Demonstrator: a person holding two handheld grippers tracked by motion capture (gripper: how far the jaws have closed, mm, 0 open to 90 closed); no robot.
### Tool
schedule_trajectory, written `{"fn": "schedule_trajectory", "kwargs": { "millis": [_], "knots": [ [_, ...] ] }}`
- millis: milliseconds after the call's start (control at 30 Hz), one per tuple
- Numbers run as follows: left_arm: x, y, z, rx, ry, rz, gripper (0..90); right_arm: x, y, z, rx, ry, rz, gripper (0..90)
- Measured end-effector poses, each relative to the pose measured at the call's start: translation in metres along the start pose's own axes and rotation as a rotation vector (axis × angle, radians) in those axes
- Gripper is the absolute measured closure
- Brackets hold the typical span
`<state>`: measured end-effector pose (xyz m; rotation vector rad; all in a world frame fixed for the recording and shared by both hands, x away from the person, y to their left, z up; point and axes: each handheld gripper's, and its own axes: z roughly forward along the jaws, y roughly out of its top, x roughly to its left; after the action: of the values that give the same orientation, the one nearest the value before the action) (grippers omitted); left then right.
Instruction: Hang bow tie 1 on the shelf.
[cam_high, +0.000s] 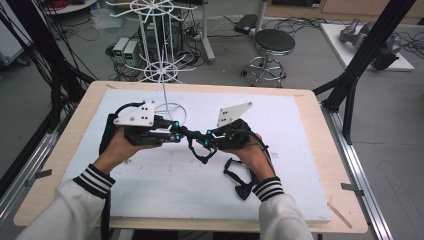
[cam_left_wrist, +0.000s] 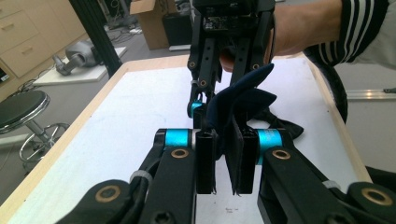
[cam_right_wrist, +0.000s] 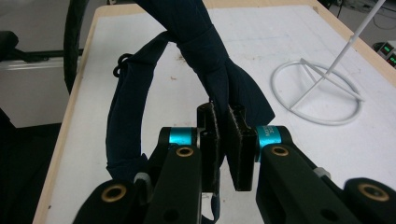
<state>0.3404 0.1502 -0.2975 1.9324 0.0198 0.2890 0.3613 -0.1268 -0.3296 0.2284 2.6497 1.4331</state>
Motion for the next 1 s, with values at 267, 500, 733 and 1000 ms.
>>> {"fn": "schedule_trajectory", "kwargs": {
  "millis": [267,500,733,1000],
  "knots": [
    [0.0,0.0,-0.007,-0.017,0.036,-0.017,83.1,0.004,0.0,0.005,-0.023,-0.137,0.036,17.7],
    [0.003,-0.002,-0.014,-0.03,0.055,-0.032,83.4,0.007,-0.001,0.001,-0.066,-0.157,0.041,11.6],
    [0.004,-0.004,-0.018,-0.036,0.071,-0.04,83.7,0.005,-0.006,-0.007,-0.094,-0.168,0.076,11.6],
    [0.007,-0.007,-0.027,-0.068,0.112,-0.067,83.7,0.008,-0.008,-0.019,-0.158,-0.186,0.097,11.6]
  ]
}}
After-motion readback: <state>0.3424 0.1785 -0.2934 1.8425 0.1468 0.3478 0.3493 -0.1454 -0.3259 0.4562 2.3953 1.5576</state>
